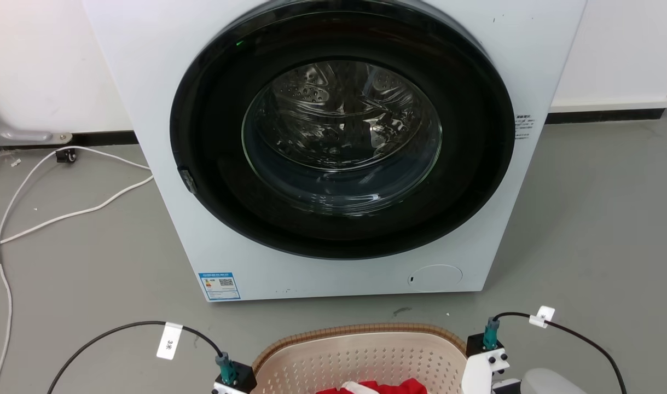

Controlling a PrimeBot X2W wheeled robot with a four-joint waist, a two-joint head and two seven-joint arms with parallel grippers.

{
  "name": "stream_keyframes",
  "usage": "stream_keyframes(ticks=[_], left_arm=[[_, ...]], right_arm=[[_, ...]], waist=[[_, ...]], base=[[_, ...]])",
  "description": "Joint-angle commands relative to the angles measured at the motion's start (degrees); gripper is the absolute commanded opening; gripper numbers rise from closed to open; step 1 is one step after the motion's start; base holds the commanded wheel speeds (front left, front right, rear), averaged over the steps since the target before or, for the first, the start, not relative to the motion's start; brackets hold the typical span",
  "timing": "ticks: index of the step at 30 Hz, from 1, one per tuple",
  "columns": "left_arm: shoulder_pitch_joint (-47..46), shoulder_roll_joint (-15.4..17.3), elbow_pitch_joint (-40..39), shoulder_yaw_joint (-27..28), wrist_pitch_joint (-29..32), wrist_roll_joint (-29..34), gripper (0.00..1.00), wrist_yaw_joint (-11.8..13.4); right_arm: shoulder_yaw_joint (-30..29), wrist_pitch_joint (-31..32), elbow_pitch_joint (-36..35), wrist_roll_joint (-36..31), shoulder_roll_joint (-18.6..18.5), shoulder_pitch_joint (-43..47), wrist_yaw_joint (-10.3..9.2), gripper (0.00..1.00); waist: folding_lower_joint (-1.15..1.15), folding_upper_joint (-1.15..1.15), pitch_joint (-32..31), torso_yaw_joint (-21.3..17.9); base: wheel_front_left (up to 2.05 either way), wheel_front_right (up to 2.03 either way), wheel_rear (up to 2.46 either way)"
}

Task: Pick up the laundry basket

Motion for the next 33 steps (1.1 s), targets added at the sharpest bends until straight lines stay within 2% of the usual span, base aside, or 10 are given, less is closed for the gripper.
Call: stream_keyframes(ticks=[1, 15, 33], left_arm=[[0.8, 1.2, -0.4, -0.1, 0.4, 0.4, 0.00, -0.7], [2.9, 1.7, -0.6, -0.2, 1.0, 0.3, 0.00, -0.7], [3.1, 1.8, 0.1, -0.2, 1.5, -0.1, 0.00, -0.7]], right_arm=[[1.0, 0.3, -0.3, -0.4, -1.7, 0.7, 0.20, 0.00], [3.6, 1.5, -2.3, 1.9, -3.1, 0.8, 0.20, 0.00], [4.3, 1.5, -1.1, 3.4, -3.1, -0.2, 0.20, 0.00]], waist=[[0.01, 0.00, -0.2, 0.0], [0.01, 0.00, -1.2, -0.3], [0.01, 0.00, -0.9, -0.6]], base=[[0.00, 0.00, 0.00], [0.00, 0.00, 0.00], [0.00, 0.00, 0.00]])
